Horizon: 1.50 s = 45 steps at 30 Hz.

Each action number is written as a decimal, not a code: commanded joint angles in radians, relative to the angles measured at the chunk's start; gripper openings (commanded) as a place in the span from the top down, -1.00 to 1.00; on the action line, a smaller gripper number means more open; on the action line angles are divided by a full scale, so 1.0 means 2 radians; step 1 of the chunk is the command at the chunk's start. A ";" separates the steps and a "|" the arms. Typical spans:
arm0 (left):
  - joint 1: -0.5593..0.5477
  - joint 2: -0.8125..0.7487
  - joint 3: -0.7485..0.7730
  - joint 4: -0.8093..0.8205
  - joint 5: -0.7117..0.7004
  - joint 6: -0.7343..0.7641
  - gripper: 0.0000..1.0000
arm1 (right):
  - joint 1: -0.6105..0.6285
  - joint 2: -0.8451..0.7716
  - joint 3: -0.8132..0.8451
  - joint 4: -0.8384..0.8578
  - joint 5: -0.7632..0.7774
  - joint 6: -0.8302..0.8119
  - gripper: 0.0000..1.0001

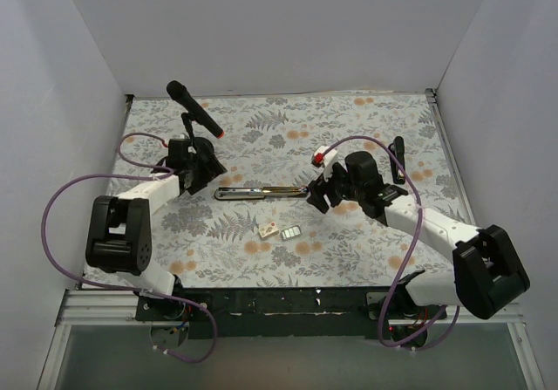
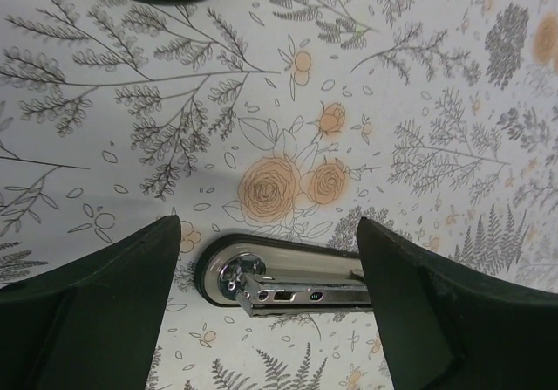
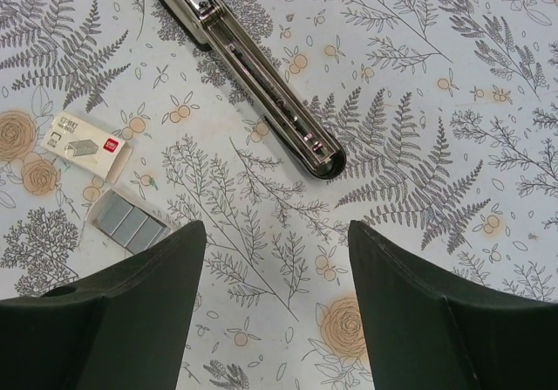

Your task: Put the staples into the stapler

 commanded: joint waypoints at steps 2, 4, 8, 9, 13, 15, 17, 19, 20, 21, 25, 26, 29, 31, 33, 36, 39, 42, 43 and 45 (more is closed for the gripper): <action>-0.019 0.015 0.027 -0.044 0.010 0.026 -0.53 | 0.002 -0.026 -0.011 0.018 0.011 0.002 -0.49; -0.024 0.011 0.024 -0.049 0.004 0.028 -0.51 | 0.002 -0.032 -0.015 0.021 0.013 0.000 -0.50; -0.035 0.005 0.017 -0.054 0.002 0.031 -0.40 | 0.002 -0.037 -0.022 0.031 0.010 0.003 -0.49; -0.036 0.007 0.017 -0.055 0.004 0.031 -0.32 | 0.002 -0.037 -0.024 0.032 0.010 0.002 -0.50; -0.047 0.011 0.021 -0.060 0.008 0.035 -0.08 | 0.002 -0.038 -0.025 0.032 0.012 0.002 -0.49; -0.055 0.011 0.022 -0.061 0.010 0.036 -0.06 | 0.002 -0.040 -0.028 0.032 0.012 0.000 -0.49; -0.062 0.011 0.020 -0.065 0.012 0.037 0.02 | 0.002 -0.042 -0.031 0.033 0.014 0.000 -0.49; -0.068 0.010 0.015 -0.067 0.012 0.036 0.08 | 0.002 -0.043 -0.032 0.035 0.015 -0.001 -0.49; -0.074 0.008 0.013 -0.066 0.014 0.034 0.10 | 0.002 -0.043 -0.034 0.036 0.015 -0.001 -0.49; -0.078 0.007 0.011 -0.067 0.013 0.032 0.10 | 0.002 -0.044 -0.034 0.035 0.016 -0.001 -0.49; -0.099 0.005 0.002 -0.065 0.011 0.032 0.10 | 0.002 -0.046 -0.037 0.039 0.013 -0.001 -0.49; -0.105 0.008 0.001 -0.065 0.011 0.034 0.10 | 0.002 -0.046 -0.037 0.040 0.013 -0.001 -0.49; -0.123 0.012 0.004 -0.064 0.015 0.038 0.10 | 0.002 -0.045 -0.038 0.038 0.014 -0.003 -0.50; -0.131 0.013 0.007 -0.061 0.020 0.045 0.09 | 0.002 -0.046 -0.038 0.038 0.014 -0.003 -0.49; -0.136 0.012 0.011 -0.061 0.022 0.048 0.03 | 0.002 -0.047 -0.039 0.040 0.014 -0.002 -0.50; -0.137 0.001 0.021 -0.060 0.018 0.052 -0.14 | 0.002 -0.050 -0.038 0.038 0.013 -0.003 -0.49; -0.138 -0.012 0.036 -0.061 0.018 0.068 -0.30 | 0.002 -0.055 -0.041 0.039 0.014 -0.004 -0.49; -0.144 -0.015 0.048 -0.063 0.021 0.079 -0.45 | 0.002 -0.061 -0.042 0.040 0.019 0.005 -0.50; -0.146 -0.015 0.050 -0.063 0.021 0.079 -0.47 | 0.002 -0.062 -0.042 0.042 0.024 0.010 -0.50; -0.153 -0.012 0.053 -0.064 0.017 0.080 -0.52 | 0.002 -0.064 -0.042 0.042 0.050 0.020 -0.49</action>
